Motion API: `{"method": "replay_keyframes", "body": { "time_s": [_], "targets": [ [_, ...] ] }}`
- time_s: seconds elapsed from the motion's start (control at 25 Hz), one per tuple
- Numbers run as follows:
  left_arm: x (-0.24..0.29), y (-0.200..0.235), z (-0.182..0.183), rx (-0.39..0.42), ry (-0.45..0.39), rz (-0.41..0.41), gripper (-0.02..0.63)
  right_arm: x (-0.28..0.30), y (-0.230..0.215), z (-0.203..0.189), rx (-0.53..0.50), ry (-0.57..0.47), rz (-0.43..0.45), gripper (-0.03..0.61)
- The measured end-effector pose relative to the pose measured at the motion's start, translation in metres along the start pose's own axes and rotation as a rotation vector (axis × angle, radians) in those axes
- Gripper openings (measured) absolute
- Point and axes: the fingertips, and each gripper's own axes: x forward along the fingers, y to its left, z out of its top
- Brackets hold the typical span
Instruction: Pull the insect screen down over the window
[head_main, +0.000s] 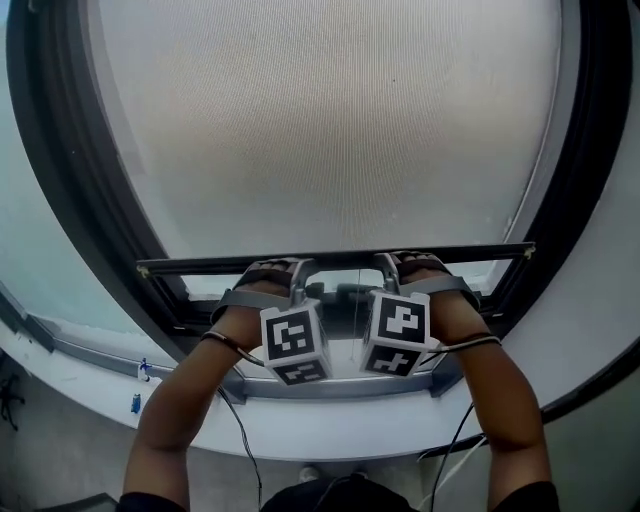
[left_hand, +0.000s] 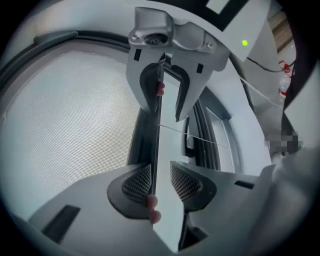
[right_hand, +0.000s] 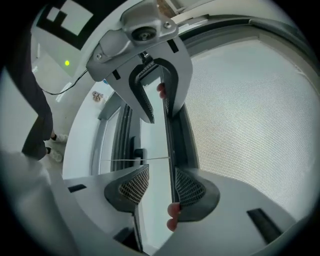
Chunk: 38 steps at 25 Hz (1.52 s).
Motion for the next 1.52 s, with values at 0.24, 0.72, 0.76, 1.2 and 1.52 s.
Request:
{"method": "replay_keyframes", "body": {
  "time_s": [0.24, 0.72, 0.76, 1.2, 1.52],
  "targets": [
    [0.013, -0.024, -0.010, -0.047, 0.013, -0.020, 0.120, 0.016, 0.023, -0.004, -0.015, 0.024, 0.014, 0.163],
    [0.023, -0.053, -0.012, -0.097, 0.012, -0.073, 0.120, 0.027, 0.052, -0.009, -0.006, 0.018, 0.087, 0.163],
    [0.027, -0.063, -0.013, -0.099, 0.014, -0.085, 0.120, 0.031, 0.061, -0.011, -0.006, 0.017, 0.096, 0.163],
    [0.038, -0.093, -0.026, -0.107, 0.064, -0.120, 0.120, 0.049, 0.087, -0.013, -0.022, 0.042, 0.082, 0.163],
    [0.040, -0.102, -0.032, -0.077, 0.089, -0.130, 0.120, 0.049, 0.098, -0.020, -0.027, 0.067, 0.124, 0.163]
  ]
}}
